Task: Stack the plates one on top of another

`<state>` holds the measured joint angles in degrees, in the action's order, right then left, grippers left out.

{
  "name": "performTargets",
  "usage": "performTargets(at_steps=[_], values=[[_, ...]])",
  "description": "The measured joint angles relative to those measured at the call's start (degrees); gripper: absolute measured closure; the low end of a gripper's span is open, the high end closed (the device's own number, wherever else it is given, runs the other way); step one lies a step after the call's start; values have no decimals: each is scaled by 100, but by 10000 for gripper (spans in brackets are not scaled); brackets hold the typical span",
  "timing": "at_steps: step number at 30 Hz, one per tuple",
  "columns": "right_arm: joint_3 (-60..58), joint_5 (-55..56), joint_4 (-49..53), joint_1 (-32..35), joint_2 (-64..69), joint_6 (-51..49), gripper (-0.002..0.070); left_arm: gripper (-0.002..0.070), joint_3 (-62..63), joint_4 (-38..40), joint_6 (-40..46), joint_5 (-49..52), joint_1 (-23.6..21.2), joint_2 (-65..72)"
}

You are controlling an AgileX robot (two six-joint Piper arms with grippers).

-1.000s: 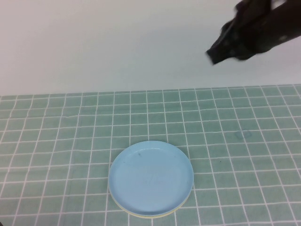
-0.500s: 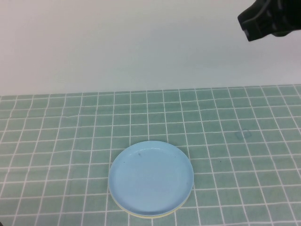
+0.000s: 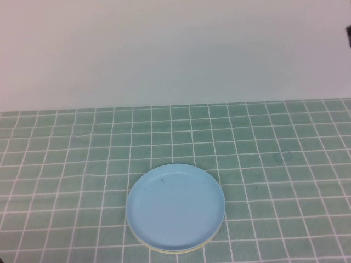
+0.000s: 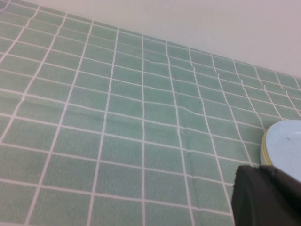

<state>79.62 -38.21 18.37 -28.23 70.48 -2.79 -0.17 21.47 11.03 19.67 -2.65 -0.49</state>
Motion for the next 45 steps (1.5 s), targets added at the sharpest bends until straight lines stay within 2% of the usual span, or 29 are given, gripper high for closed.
performTargets(at_steps=[7,11,14,18,26,45], values=[[-3333,2807,-428,1058,-1971,-48,678,676,0,0,0,0,0,5],[-5000,3789,-539,1785,-3390,-120,678,676,0,0,0,0,0,5],[-5887,4117,-552,2300,-4389,-330,678,676,0,0,0,0,0,5],[-6806,4141,-558,2697,-5433,-491,678,676,0,0,0,0,0,5],[-7863,3510,-547,2782,-6937,-491,678,676,0,0,0,0,0,5],[-8114,1787,-693,2782,-7097,-491,678,676,0,0,0,0,0,5]])
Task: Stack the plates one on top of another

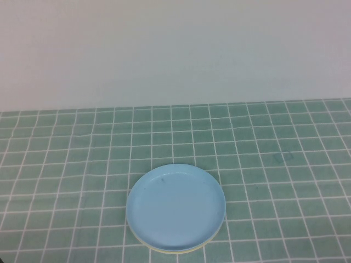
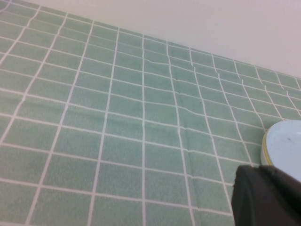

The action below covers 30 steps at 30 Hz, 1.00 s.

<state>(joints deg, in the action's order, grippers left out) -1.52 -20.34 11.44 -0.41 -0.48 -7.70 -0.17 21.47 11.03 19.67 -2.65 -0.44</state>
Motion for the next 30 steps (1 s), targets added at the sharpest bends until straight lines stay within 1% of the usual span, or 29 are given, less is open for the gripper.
performTargets(at_steps=[12,15,20,30], values=[[10,-88,-141,0,0,0,678,676,0,0,0,0,0,0],[10,-88,-208,0,0,215,678,676,0,0,0,0,0,0],[10,-78,-624,0,0,770,678,676,0,0,0,0,0,8],[10,-78,-709,0,0,812,678,676,0,0,0,0,0,8]])
